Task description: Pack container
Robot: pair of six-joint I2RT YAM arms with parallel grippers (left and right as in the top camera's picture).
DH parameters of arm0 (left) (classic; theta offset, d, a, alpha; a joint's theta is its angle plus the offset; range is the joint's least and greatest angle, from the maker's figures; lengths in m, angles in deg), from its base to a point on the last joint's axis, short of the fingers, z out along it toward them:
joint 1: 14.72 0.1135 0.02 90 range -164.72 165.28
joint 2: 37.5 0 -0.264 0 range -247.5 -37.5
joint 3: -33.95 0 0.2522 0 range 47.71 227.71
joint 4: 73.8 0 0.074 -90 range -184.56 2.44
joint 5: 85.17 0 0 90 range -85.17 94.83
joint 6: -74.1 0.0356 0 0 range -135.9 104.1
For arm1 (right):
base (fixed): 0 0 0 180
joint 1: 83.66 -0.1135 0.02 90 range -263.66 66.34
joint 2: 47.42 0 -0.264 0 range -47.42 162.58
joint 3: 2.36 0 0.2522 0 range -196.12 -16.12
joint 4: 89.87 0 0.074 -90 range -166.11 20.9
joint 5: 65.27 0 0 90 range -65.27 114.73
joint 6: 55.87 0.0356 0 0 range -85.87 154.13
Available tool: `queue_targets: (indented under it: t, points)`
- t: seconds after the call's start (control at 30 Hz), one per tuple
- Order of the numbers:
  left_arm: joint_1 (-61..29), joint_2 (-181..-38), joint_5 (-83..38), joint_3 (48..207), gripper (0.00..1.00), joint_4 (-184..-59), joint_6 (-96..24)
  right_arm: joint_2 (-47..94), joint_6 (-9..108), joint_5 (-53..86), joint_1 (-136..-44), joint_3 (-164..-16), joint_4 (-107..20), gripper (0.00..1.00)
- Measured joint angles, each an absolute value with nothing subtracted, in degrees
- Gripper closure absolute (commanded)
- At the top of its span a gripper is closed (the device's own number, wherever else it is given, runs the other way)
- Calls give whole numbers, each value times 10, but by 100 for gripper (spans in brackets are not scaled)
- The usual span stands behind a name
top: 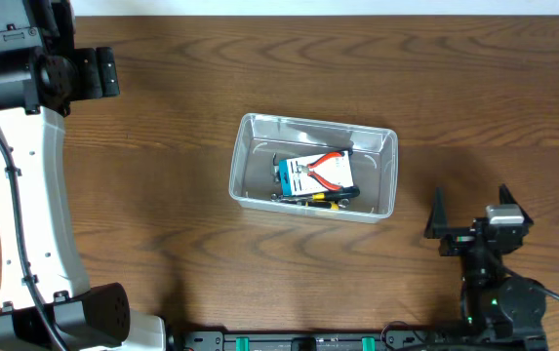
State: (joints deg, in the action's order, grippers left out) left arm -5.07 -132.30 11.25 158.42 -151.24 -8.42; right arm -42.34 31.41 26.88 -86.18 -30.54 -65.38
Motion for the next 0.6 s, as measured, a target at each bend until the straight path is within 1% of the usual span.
queue_targets:
  t: [0.23,0.6]
  points:
    - [-51,-1323,113,1584,2,-1512,-84,-464,343,259,-862,-229,-703,1]
    - [-51,-1323,113,1584,2,-1512,-84,-465,372,260,-862,-197,-711,1]
